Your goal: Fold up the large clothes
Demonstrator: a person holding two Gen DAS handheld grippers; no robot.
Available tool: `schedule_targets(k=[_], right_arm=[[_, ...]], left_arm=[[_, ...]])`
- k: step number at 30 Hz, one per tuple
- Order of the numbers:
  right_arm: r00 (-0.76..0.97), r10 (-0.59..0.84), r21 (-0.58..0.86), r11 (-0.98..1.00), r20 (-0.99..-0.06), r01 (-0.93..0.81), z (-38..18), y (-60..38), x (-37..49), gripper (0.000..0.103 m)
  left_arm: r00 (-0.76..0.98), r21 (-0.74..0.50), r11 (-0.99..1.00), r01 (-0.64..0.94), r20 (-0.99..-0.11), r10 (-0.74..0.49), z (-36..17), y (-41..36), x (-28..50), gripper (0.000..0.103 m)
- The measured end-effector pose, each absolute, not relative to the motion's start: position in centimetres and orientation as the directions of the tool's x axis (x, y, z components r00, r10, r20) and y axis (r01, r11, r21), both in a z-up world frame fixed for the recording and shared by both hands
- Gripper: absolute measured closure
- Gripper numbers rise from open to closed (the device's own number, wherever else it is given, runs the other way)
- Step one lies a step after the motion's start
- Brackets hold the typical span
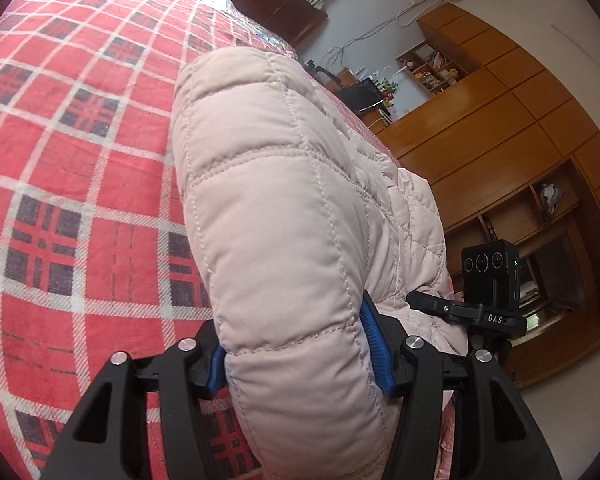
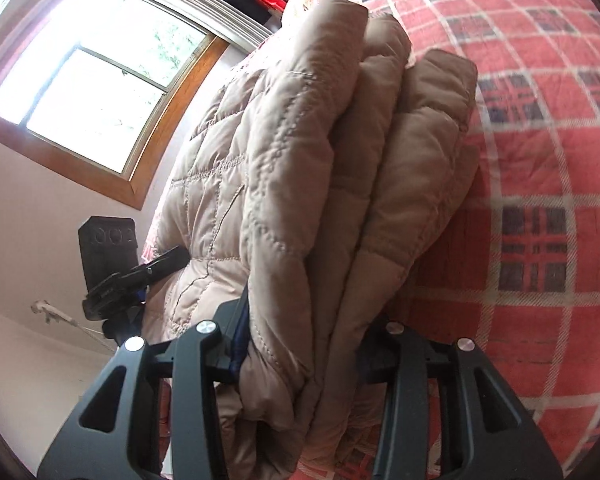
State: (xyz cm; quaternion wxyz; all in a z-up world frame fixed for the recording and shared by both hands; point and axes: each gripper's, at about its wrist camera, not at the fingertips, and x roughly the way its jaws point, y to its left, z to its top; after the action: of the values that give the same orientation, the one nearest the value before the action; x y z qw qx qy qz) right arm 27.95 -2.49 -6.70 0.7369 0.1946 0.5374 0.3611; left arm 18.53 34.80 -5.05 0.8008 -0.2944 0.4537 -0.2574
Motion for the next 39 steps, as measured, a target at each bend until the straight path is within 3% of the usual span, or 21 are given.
schedule_targets(k=[4, 9, 14, 20, 28, 32, 39], right_arm=[[0.177, 0.715, 0.654, 0.693, -0.676, -0.304, -6.7, -1.9, 27.6, 0.04], [0.239, 0.707, 0.627, 0.704, -0.666, -0.334, -5.0, -4.8, 25.8, 0.024], [0.25, 0.693, 0.59, 0.713, -0.677, -0.378, -4.2, -5.7, 21.5, 0.023], [0.258, 0.627, 0.539, 0.771, -0.735, -0.338, -5.9, -5.5, 20.3, 0.03], [0.29, 0.595, 0.509, 0.799, -0.75, -0.32, -5.9, -5.1, 18.8, 0.03], [0.404, 0.498, 0.389, 0.862, -0.767, -0.324, -3.7, -5.0, 15.5, 0.01], [0.507, 0.371, 0.245, 0.922, -0.778, -0.298, -2.6, -2.9, 10.6, 0.01]], left_arm=[[0.472, -0.657, 0.745, 0.119, -0.622, -0.625, -4.4, 34.1, 17.9, 0.028], [0.516, -0.581, 0.808, 0.097, -0.665, -0.54, -2.3, 34.5, 16.0, 0.021], [0.558, -0.489, 0.864, 0.116, -0.688, -0.464, -0.7, 33.5, 12.1, 0.016], [0.554, -0.412, 0.906, 0.098, -0.734, -0.393, -2.0, 32.0, 9.3, 0.016], [0.551, -0.4, 0.915, 0.046, -0.754, -0.357, -2.3, 32.2, 8.3, 0.016], [0.582, -0.314, 0.949, -0.011, -0.774, -0.249, -0.5, 31.0, 6.0, 0.016], [0.629, -0.189, 0.979, -0.075, -0.771, -0.101, 1.7, 28.8, 2.0, 0.016]])
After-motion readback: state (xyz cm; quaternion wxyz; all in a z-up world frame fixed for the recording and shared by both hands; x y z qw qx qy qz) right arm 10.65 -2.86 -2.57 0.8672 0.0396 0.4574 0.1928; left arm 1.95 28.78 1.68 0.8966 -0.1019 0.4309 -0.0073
